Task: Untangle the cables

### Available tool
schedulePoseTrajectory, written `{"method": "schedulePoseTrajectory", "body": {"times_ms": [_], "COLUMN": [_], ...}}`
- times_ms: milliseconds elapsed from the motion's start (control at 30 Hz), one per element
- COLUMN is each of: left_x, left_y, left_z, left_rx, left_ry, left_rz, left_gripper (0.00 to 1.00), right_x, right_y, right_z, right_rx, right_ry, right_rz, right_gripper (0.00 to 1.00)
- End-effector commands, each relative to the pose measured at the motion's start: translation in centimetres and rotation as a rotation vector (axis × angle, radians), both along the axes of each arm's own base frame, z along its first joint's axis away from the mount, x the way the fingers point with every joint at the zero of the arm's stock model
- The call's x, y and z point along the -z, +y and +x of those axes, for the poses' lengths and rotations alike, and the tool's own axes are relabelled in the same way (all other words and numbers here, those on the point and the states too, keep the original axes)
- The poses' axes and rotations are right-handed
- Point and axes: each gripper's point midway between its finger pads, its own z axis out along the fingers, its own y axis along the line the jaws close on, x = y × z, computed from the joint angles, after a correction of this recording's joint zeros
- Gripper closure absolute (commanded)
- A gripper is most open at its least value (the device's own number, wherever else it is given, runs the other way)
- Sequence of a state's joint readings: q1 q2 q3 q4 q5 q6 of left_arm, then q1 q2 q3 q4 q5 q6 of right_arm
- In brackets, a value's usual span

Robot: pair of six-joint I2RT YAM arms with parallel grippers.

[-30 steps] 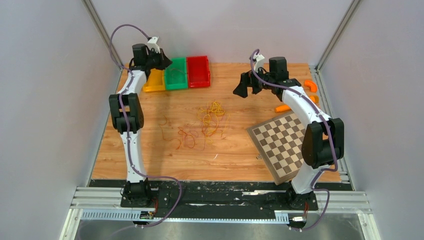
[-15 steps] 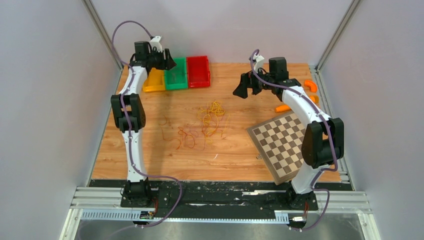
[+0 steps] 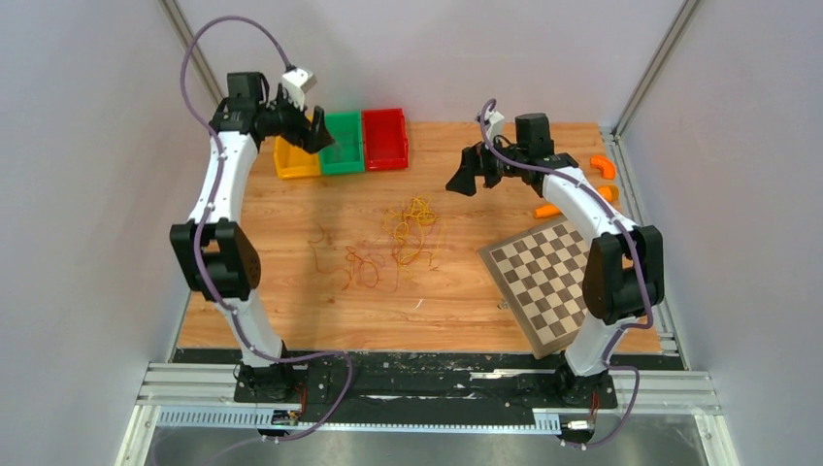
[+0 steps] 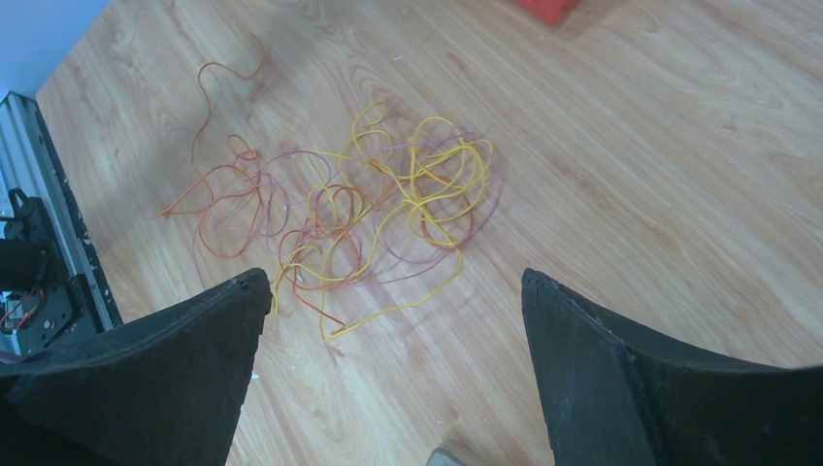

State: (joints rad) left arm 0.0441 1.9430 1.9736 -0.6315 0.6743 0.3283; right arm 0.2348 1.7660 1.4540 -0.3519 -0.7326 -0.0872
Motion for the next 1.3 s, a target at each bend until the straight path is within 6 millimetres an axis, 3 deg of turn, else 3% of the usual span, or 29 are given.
{"method": "schedulePoseTrajectory", "body": {"times_ms": [0,33,67,100,133,233,367,600,633,700,733,767,800,867,900,1000,1067,1167,1267], "left_x": [4.3,4.5,6.6,6.8,8.4,11.3,13.4,16.2,16.4,16.6,16.5,15.9,14.9,11.7,10.7,3.7,0.2,-3.3,-6.6], "left_y": [-3.1,-3.6,-4.5,-4.8,-6.1,-7.5,-9.5,-12.9,-13.2,-13.3,-13.3,-13.1,-13.1,-13.0,-12.9,-13.4,-13.6,-14.0,-13.8], "left_z": [-10.1,-11.4,-13.3,-14.2,-15.8,-18.2,-18.7,-16.8,-16.7,-16.5,-16.5,-16.6,-16.8,-16.8,-17.1,-17.7,-18.2,-18.6,-18.5], "left_rx": [0.242,0.257,0.285,0.294,0.324,0.328,0.327,0.32,0.323,0.33,0.333,0.348,0.357,0.378,0.385,0.417,0.429,0.439,0.428], "left_ry": [0.176,0.192,0.268,0.281,0.335,0.411,0.427,0.408,0.404,0.412,0.416,0.416,0.401,0.334,0.316,0.166,0.103,0.041,-0.025], "left_rz": [-0.037,-0.052,-0.085,-0.096,-0.113,-0.116,-0.146,-0.125,-0.115,-0.095,-0.088,-0.072,-0.065,-0.055,-0.055,-0.094,-0.124,-0.166,-0.203], "left_gripper": [0.08,0.12,0.13,0.16,0.17,0.19,0.2,0.22,0.25,0.41,0.6,0.71,0.89,0.99,1.0,1.0,1.0,1.0,1.0], "right_x": [0.4,1.0,1.6,2.3,3.0,4.4,6.0,7.6,7.7,7.4,7.4,7.1,6.9,6.0,5.3,2.3,0.0,-3.0,-4.0], "right_y": [3.4,4.1,4.8,5.4,6.0,6.9,7.3,7.7,7.7,7.8,7.8,7.8,7.8,8.0,8.3,9.2,9.9,10.8,11.2], "right_z": [-1.5,-1.8,-2.0,-2.1,-2.2,-2.2,-2.6,-2.6,-2.5,-2.3,-2.3,-2.2,-2.2,-2.2,-2.4,-2.7,-2.7,-2.9,-2.9], "right_rx": [-0.127,-0.146,-0.165,-0.179,-0.191,-0.204,-0.212,-0.21,-0.208,-0.204,-0.204,-0.202,-0.203,-0.217,-0.231,-0.265,-0.277,-0.296,-0.3], "right_ry": [-0.028,-0.019,-0.016,-0.012,-0.007,0.019,0.054,0.063,0.064,0.059,0.058,0.053,0.047,0.032,0.024,-0.05,-0.132,-0.221,-0.233], "right_rz": [0.007,0.0,-0.009,-0.02,-0.031,-0.043,-0.051,-0.073,-0.074,-0.074,-0.073,-0.071,-0.068,-0.051,-0.036,0.009,0.042,0.102,0.122], "right_gripper": [0.01,0.01,0.01,0.02,0.02,0.03,0.05,0.05,0.05,0.05,0.05,0.05,0.05,0.05,0.06,0.05,0.03,0.0,0.0]}}
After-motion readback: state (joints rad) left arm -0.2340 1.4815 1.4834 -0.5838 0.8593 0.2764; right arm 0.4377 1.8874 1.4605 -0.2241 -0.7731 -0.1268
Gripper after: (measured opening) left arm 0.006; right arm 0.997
